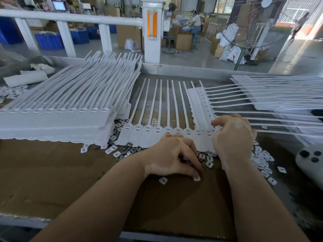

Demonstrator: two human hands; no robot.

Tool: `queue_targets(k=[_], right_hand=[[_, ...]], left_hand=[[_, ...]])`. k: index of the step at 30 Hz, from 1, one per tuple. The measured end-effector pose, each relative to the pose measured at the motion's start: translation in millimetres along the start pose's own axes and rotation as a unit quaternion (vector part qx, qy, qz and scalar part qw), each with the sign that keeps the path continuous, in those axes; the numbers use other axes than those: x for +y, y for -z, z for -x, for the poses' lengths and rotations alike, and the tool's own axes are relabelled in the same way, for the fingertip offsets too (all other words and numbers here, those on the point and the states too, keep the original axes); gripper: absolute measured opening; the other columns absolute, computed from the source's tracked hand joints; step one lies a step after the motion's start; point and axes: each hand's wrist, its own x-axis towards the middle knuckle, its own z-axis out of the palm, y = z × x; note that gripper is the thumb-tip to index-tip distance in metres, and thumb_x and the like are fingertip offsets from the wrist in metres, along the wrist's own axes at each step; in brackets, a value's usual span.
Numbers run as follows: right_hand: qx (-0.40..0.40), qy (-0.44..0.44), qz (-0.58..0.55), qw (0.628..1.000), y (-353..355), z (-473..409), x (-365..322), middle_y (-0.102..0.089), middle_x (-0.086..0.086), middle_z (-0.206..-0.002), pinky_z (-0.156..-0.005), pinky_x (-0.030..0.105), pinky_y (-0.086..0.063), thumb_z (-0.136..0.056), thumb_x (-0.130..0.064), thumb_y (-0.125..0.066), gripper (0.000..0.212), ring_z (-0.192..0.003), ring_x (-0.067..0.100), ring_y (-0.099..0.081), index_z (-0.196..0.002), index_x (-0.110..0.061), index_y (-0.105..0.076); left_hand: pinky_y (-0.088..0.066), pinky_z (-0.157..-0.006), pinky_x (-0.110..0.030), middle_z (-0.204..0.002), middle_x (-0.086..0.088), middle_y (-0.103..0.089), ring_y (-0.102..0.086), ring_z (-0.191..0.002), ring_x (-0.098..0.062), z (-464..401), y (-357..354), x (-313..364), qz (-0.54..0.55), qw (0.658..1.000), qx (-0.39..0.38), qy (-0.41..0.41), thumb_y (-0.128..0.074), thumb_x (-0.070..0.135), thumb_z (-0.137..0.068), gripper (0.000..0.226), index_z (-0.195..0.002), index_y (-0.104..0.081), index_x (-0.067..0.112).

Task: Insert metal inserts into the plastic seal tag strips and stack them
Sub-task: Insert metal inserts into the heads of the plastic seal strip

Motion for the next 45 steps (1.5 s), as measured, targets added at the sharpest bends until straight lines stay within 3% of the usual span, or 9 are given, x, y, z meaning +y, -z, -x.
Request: queue_targets(k=[9, 19, 25, 29, 33, 36, 39, 42, 45], right_hand=[[-0.008, 0.005, -0.004, 1.000, 1.1, 0.7, -0.8, -0.062, 0.005, -0.109, -0.093, 0.038, -0.033, -0.082, 0.001, -0.059, 0.028, -0.109, 0.022, -0.050, -0.099, -0.019, -0.070], [-0.008, 0.020, -0.025, 0.999, 1.7, 1.0, -0.9, -0.062, 0.005, -0.110, -0.093, 0.038, -0.033, -0.084, 0.001, -0.056, 0.027, -0.109, 0.022, -0.050, -0.098, -0.018, -0.069], [0.002, 0.025, -0.041, 0.999, -1.7, 0.2, 0.6, -0.062, 0.004, -0.108, -0.091, 0.037, -0.033, -0.084, 0.002, -0.054, 0.027, -0.107, 0.022, -0.050, -0.096, -0.017, -0.070], [0.004, 0.032, -0.047, 0.998, -1.6, -0.2, 0.4, -0.063, 0.006, -0.108, -0.092, 0.038, -0.035, -0.085, 0.002, -0.054, 0.027, -0.108, 0.023, -0.051, -0.097, -0.016, -0.070], [0.004, 0.035, -0.052, 0.998, -1.2, -0.5, 0.1, -0.063, 0.005, -0.108, -0.093, 0.038, -0.035, -0.085, 0.002, -0.054, 0.027, -0.108, 0.022, -0.051, -0.097, -0.016, -0.070], [0.004, 0.046, -0.080, 0.996, -0.4, -0.7, -0.9, -0.063, 0.006, -0.105, -0.093, 0.039, -0.037, -0.086, 0.001, -0.053, 0.024, -0.106, 0.024, -0.052, -0.097, -0.013, -0.070], [-0.008, 0.088, -0.146, 0.985, 1.0, -0.6, -4.7, -0.060, 0.001, -0.094, -0.085, 0.030, -0.041, -0.086, -0.001, -0.057, 0.018, -0.095, 0.023, -0.055, -0.094, -0.010, -0.071], [-0.027, 0.188, -0.201, 0.961, 3.1, 1.1, -11.0, -0.059, -0.002, -0.087, -0.076, 0.025, -0.044, -0.083, 0.000, -0.063, 0.014, -0.084, 0.017, -0.055, -0.090, -0.009, -0.072], [-0.034, 0.281, -0.247, 0.927, 4.3, 4.8, -15.3, -0.064, 0.003, -0.085, -0.073, 0.017, -0.044, -0.078, 0.002, -0.069, 0.014, -0.081, 0.015, -0.056, -0.087, -0.008, -0.073]], left_hand=[[-0.017, -0.103, -0.034, -0.085, 0.028, -0.051, -0.041, -0.096, 0.006, 1.1, 0.7, -0.3, -0.016, 0.999, -0.026, 0.008, -0.070, 0.037, -0.078, 0.017, -0.094, -0.073, 0.035], [-0.016, -0.091, -0.022, -0.087, 0.025, -0.050, -0.038, -0.096, 0.003, 1.2, 1.3, 1.9, -0.035, 0.999, -0.034, -0.001, -0.070, 0.037, -0.077, 0.013, -0.078, -0.058, 0.043], [-0.015, -0.096, -0.024, -0.087, 0.030, -0.046, -0.037, -0.097, 0.006, 1.4, 0.9, -1.2, -0.035, 0.998, -0.043, -0.011, -0.066, 0.038, -0.081, 0.016, -0.096, -0.071, 0.040], [-0.014, -0.089, -0.018, -0.089, 0.030, -0.045, -0.033, -0.095, 0.010, 0.5, -0.1, -1.9, -0.042, 0.998, -0.046, -0.012, -0.066, 0.038, -0.081, 0.009, -0.089, -0.069, 0.042], [-0.018, -0.093, -0.022, -0.090, 0.025, -0.047, -0.038, -0.099, 0.001, 0.0, 0.5, 0.2, -0.036, 0.998, -0.047, 0.004, -0.067, 0.037, -0.081, 0.013, -0.078, -0.056, 0.044], [-0.036, -0.082, -0.013, -0.086, 0.021, -0.052, -0.047, -0.085, 0.005, 0.5, 3.6, 2.5, 0.060, 0.998, 0.026, 0.025, -0.064, 0.027, -0.085, 0.011, -0.078, -0.058, 0.032], [-0.042, -0.069, -0.005, -0.080, 0.013, -0.061, -0.055, -0.072, 0.007, 2.3, 8.3, -1.6, 0.204, 0.959, 0.178, 0.079, -0.062, 0.018, -0.086, 0.006, -0.083, -0.062, 0.022], [-0.044, -0.066, -0.009, -0.076, 0.005, -0.065, -0.058, -0.067, 0.002, 1.6, 8.9, -9.9, 0.283, 0.907, 0.287, 0.120, -0.066, 0.015, -0.083, 0.003, -0.084, -0.064, 0.017], [-0.046, -0.068, -0.020, -0.069, 0.004, -0.066, -0.057, -0.060, -0.002, -1.0, 7.0, -14.9, 0.327, 0.877, 0.321, 0.143, -0.070, 0.013, -0.080, 0.012, -0.086, -0.060, 0.018]])
